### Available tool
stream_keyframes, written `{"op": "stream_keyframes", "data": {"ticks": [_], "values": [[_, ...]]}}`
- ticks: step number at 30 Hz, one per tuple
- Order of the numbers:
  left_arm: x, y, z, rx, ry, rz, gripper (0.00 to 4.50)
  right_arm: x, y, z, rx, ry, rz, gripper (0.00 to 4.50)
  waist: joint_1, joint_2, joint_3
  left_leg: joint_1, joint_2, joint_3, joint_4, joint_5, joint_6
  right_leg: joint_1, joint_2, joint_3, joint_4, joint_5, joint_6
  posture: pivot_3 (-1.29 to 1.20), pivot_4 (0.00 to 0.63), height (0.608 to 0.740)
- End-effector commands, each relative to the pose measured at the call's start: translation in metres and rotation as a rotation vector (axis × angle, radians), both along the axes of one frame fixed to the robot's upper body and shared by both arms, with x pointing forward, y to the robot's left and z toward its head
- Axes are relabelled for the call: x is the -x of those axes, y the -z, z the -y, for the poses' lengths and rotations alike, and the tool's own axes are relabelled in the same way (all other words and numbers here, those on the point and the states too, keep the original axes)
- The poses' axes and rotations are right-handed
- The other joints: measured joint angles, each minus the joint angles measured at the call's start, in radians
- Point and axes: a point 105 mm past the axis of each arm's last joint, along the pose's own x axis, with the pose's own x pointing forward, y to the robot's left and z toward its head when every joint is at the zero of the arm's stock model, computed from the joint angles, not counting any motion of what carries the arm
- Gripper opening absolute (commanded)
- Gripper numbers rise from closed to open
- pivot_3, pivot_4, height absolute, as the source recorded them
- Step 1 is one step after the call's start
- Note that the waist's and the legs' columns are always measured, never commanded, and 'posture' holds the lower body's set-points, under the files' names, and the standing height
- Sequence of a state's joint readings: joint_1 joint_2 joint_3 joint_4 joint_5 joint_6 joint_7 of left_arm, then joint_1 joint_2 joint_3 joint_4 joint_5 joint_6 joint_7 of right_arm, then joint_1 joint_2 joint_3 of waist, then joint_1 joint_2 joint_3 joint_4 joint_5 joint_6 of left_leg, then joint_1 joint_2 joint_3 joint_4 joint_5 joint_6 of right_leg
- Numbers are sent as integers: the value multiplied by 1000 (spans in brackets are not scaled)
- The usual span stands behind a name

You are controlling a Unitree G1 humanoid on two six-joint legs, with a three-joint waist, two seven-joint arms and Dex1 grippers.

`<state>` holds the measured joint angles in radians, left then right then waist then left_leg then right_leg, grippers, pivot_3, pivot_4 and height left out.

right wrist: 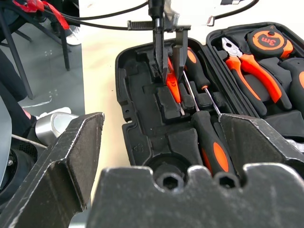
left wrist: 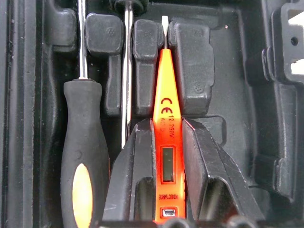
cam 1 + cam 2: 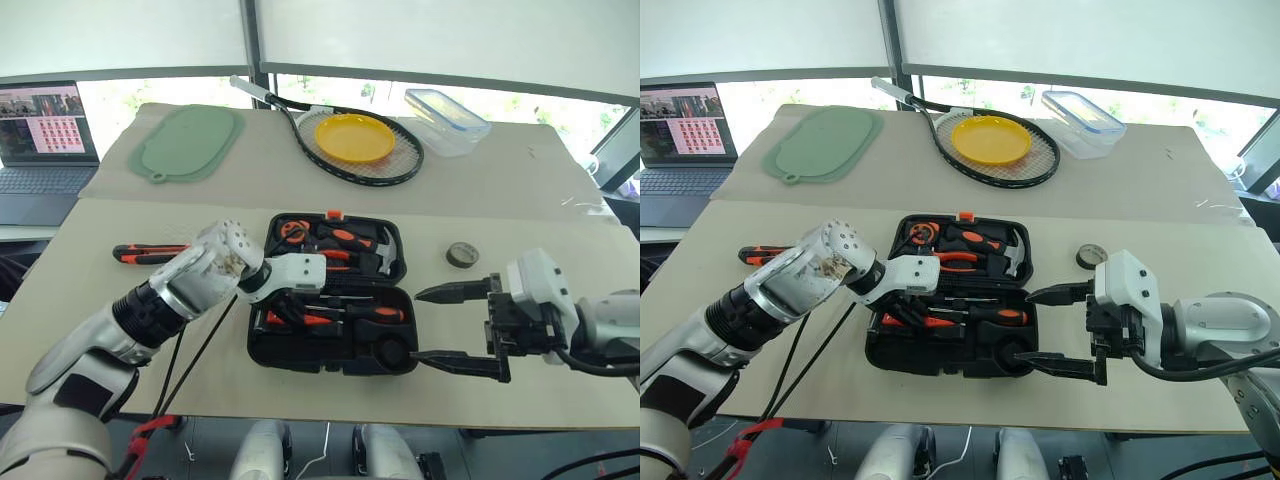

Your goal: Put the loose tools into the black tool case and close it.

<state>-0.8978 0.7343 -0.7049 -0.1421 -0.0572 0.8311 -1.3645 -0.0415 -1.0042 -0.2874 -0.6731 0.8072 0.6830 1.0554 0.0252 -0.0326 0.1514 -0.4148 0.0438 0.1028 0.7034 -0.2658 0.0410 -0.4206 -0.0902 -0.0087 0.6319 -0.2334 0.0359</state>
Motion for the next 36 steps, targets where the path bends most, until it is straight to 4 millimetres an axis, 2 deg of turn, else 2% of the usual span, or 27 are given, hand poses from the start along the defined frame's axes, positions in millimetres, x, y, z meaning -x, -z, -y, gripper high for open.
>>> {"op": "stream_keyframes", "data": {"ticks": [1,3,7,10,12,15,18,22,27,36], "values": [[-3,0,-6,-4,-41,-2,1175,-3,-8,-3,-17,-4,54,4500,-1,0,0,0,0,0,0,0,0,0,0,0,0,0,0,0,150,738],[2,-13,-6,37,-41,-27,1792,-3,-8,-4,-19,-10,52,4500,-2,0,0,0,0,0,0,0,0,-1,0,0,0,0,0,0,150,738],[10,-42,-12,137,-45,-49,3313,-4,-8,-4,-18,-12,50,4500,-5,0,0,-1,0,0,0,0,0,-2,0,0,1,0,0,0,150,738],[17,-60,-20,237,-27,-34,3313,-5,-8,-3,-13,-11,47,4500,-8,0,0,-1,0,-1,0,0,0,-1,0,0,0,0,0,0,150,738],[17,-63,-28,299,-57,-4,3313,-5,-8,-2,-10,-9,46,4500,-10,0,0,-1,1,-1,0,0,0,-1,0,0,0,0,0,0,150,738],[16,-59,-33,373,-92,12,2571,-6,-8,-2,-8,-8,44,4500,-12,0,0,-1,1,-1,0,0,0,-1,0,0,1,0,0,0,150,738],[13,-47,-34,426,-83,83,1385,-8,-7,-2,-6,-7,43,4500,-10,0,0,-1,0,-1,0,0,0,-1,0,-1,0,0,0,0,150,738],[7,-32,-30,514,-95,131,23,-10,-8,-3,-8,-8,41,4500,-6,0,0,-1,0,-1,1,0,0,-1,-1,-1,0,0,0,0,150,738],[6,-17,-26,567,-119,144,23,-11,-9,-3,-11,-7,39,4500,-7,0,0,-1,0,0,1,0,0,-1,-1,-1,0,0,0,0,150,738],[14,28,-38,424,-92,140,23,-15,-12,-3,-23,9,36,4500,-9,0,0,-1,1,0,1,0,0,-1,-1,-1,0,0,0,0,150,738]]}}
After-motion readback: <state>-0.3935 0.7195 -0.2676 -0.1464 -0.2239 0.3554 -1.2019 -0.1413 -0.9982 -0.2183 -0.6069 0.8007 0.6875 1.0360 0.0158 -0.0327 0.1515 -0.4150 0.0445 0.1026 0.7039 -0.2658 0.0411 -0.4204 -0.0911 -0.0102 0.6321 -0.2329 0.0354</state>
